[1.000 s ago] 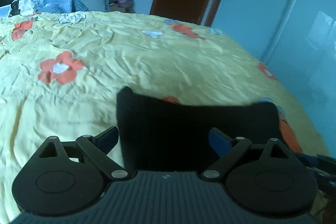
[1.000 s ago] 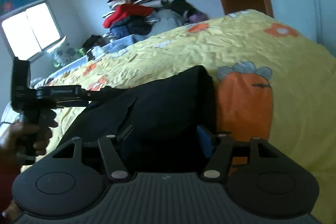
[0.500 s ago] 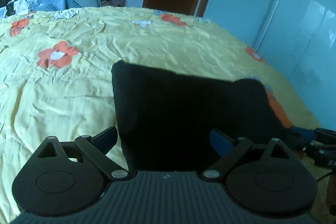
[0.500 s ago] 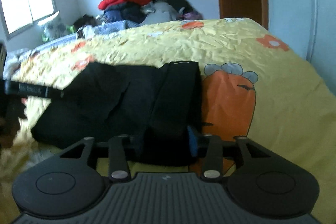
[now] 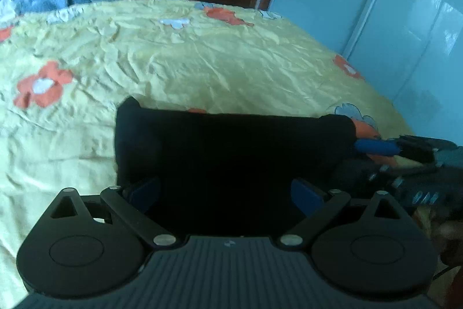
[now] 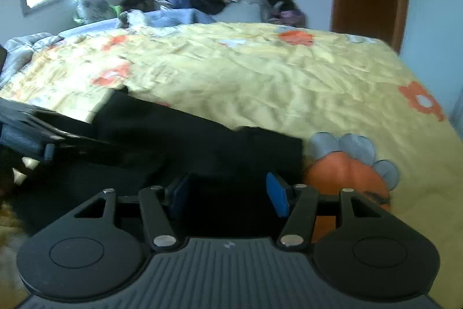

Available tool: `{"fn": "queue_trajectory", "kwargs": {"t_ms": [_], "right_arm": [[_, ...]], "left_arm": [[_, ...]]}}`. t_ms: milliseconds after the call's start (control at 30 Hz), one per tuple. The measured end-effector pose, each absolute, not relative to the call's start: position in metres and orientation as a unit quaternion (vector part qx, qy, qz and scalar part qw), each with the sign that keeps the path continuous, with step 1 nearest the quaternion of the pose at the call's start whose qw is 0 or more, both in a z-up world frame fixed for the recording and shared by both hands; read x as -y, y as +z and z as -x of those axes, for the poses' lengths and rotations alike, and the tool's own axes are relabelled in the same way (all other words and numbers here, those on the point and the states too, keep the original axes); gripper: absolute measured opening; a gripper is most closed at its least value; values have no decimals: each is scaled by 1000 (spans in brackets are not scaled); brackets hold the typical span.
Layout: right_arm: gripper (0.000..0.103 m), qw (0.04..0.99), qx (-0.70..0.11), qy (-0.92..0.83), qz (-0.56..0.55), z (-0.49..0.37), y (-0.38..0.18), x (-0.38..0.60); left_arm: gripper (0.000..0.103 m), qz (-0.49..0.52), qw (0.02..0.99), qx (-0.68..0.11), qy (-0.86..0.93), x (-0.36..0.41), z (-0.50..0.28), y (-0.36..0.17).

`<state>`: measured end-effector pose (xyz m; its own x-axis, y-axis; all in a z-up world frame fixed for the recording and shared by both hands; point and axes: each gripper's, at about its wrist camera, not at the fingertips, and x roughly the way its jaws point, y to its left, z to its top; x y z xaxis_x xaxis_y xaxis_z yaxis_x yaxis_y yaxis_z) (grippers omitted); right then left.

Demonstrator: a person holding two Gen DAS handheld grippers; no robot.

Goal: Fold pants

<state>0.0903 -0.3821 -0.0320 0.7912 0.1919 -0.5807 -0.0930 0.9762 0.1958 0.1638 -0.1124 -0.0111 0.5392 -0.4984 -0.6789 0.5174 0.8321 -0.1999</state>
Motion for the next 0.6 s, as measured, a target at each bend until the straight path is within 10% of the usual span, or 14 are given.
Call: {"fn": "queue_trajectory", "kwargs": {"t_ms": [600], "right_arm": [[59, 911, -318, 133, -226, -75, -54, 423]], "left_arm": [[102, 19, 852, -401, -336, 70, -163, -27]]}}
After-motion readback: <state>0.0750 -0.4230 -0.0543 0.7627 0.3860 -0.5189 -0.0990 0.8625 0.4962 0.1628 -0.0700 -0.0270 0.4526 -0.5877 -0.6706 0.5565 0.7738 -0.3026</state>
